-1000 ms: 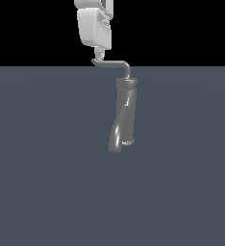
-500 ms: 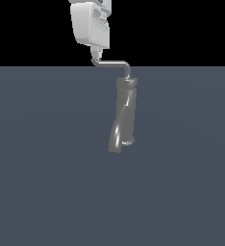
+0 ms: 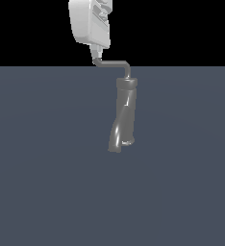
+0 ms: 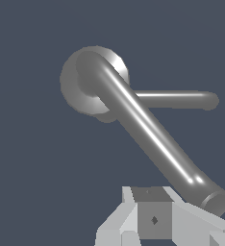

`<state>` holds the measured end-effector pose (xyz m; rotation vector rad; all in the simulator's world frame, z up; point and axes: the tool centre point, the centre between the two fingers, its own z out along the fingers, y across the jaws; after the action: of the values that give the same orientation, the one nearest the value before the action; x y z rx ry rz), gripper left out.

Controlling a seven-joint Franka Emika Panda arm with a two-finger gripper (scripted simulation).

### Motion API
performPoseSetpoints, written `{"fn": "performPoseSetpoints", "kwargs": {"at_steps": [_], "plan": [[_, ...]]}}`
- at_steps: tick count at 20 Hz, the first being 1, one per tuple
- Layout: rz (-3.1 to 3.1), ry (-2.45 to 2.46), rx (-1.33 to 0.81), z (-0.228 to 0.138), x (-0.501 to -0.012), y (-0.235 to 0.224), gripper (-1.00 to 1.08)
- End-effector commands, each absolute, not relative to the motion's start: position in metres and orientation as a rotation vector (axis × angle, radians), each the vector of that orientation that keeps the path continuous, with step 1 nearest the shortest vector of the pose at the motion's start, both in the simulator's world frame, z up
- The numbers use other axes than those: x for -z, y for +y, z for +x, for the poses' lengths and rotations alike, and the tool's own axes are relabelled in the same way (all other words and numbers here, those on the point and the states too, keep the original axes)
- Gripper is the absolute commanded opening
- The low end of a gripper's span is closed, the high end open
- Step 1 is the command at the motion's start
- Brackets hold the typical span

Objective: Turn on the faucet by rotating a designated handle.

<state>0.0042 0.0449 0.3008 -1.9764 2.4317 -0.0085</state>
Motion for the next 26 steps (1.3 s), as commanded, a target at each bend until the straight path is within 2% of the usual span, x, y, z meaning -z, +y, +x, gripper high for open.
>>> {"fn": "performPoseSetpoints", "kwargs": {"at_steps": [1, 17, 19, 26], "plan": [[-1.971, 2.443, 0.006, -0.006, -0.301, 0.037, -1.0], [-1.977, 2.441, 0.0, -0.057, -0.301, 0.013, -1.0], [-1.984, 2.432, 0.004, -0.052, -0.301, 0.019, -1.0], [-1.981, 2.436, 0.002, -0.065, -0.301, -0.022, -1.0]]}}
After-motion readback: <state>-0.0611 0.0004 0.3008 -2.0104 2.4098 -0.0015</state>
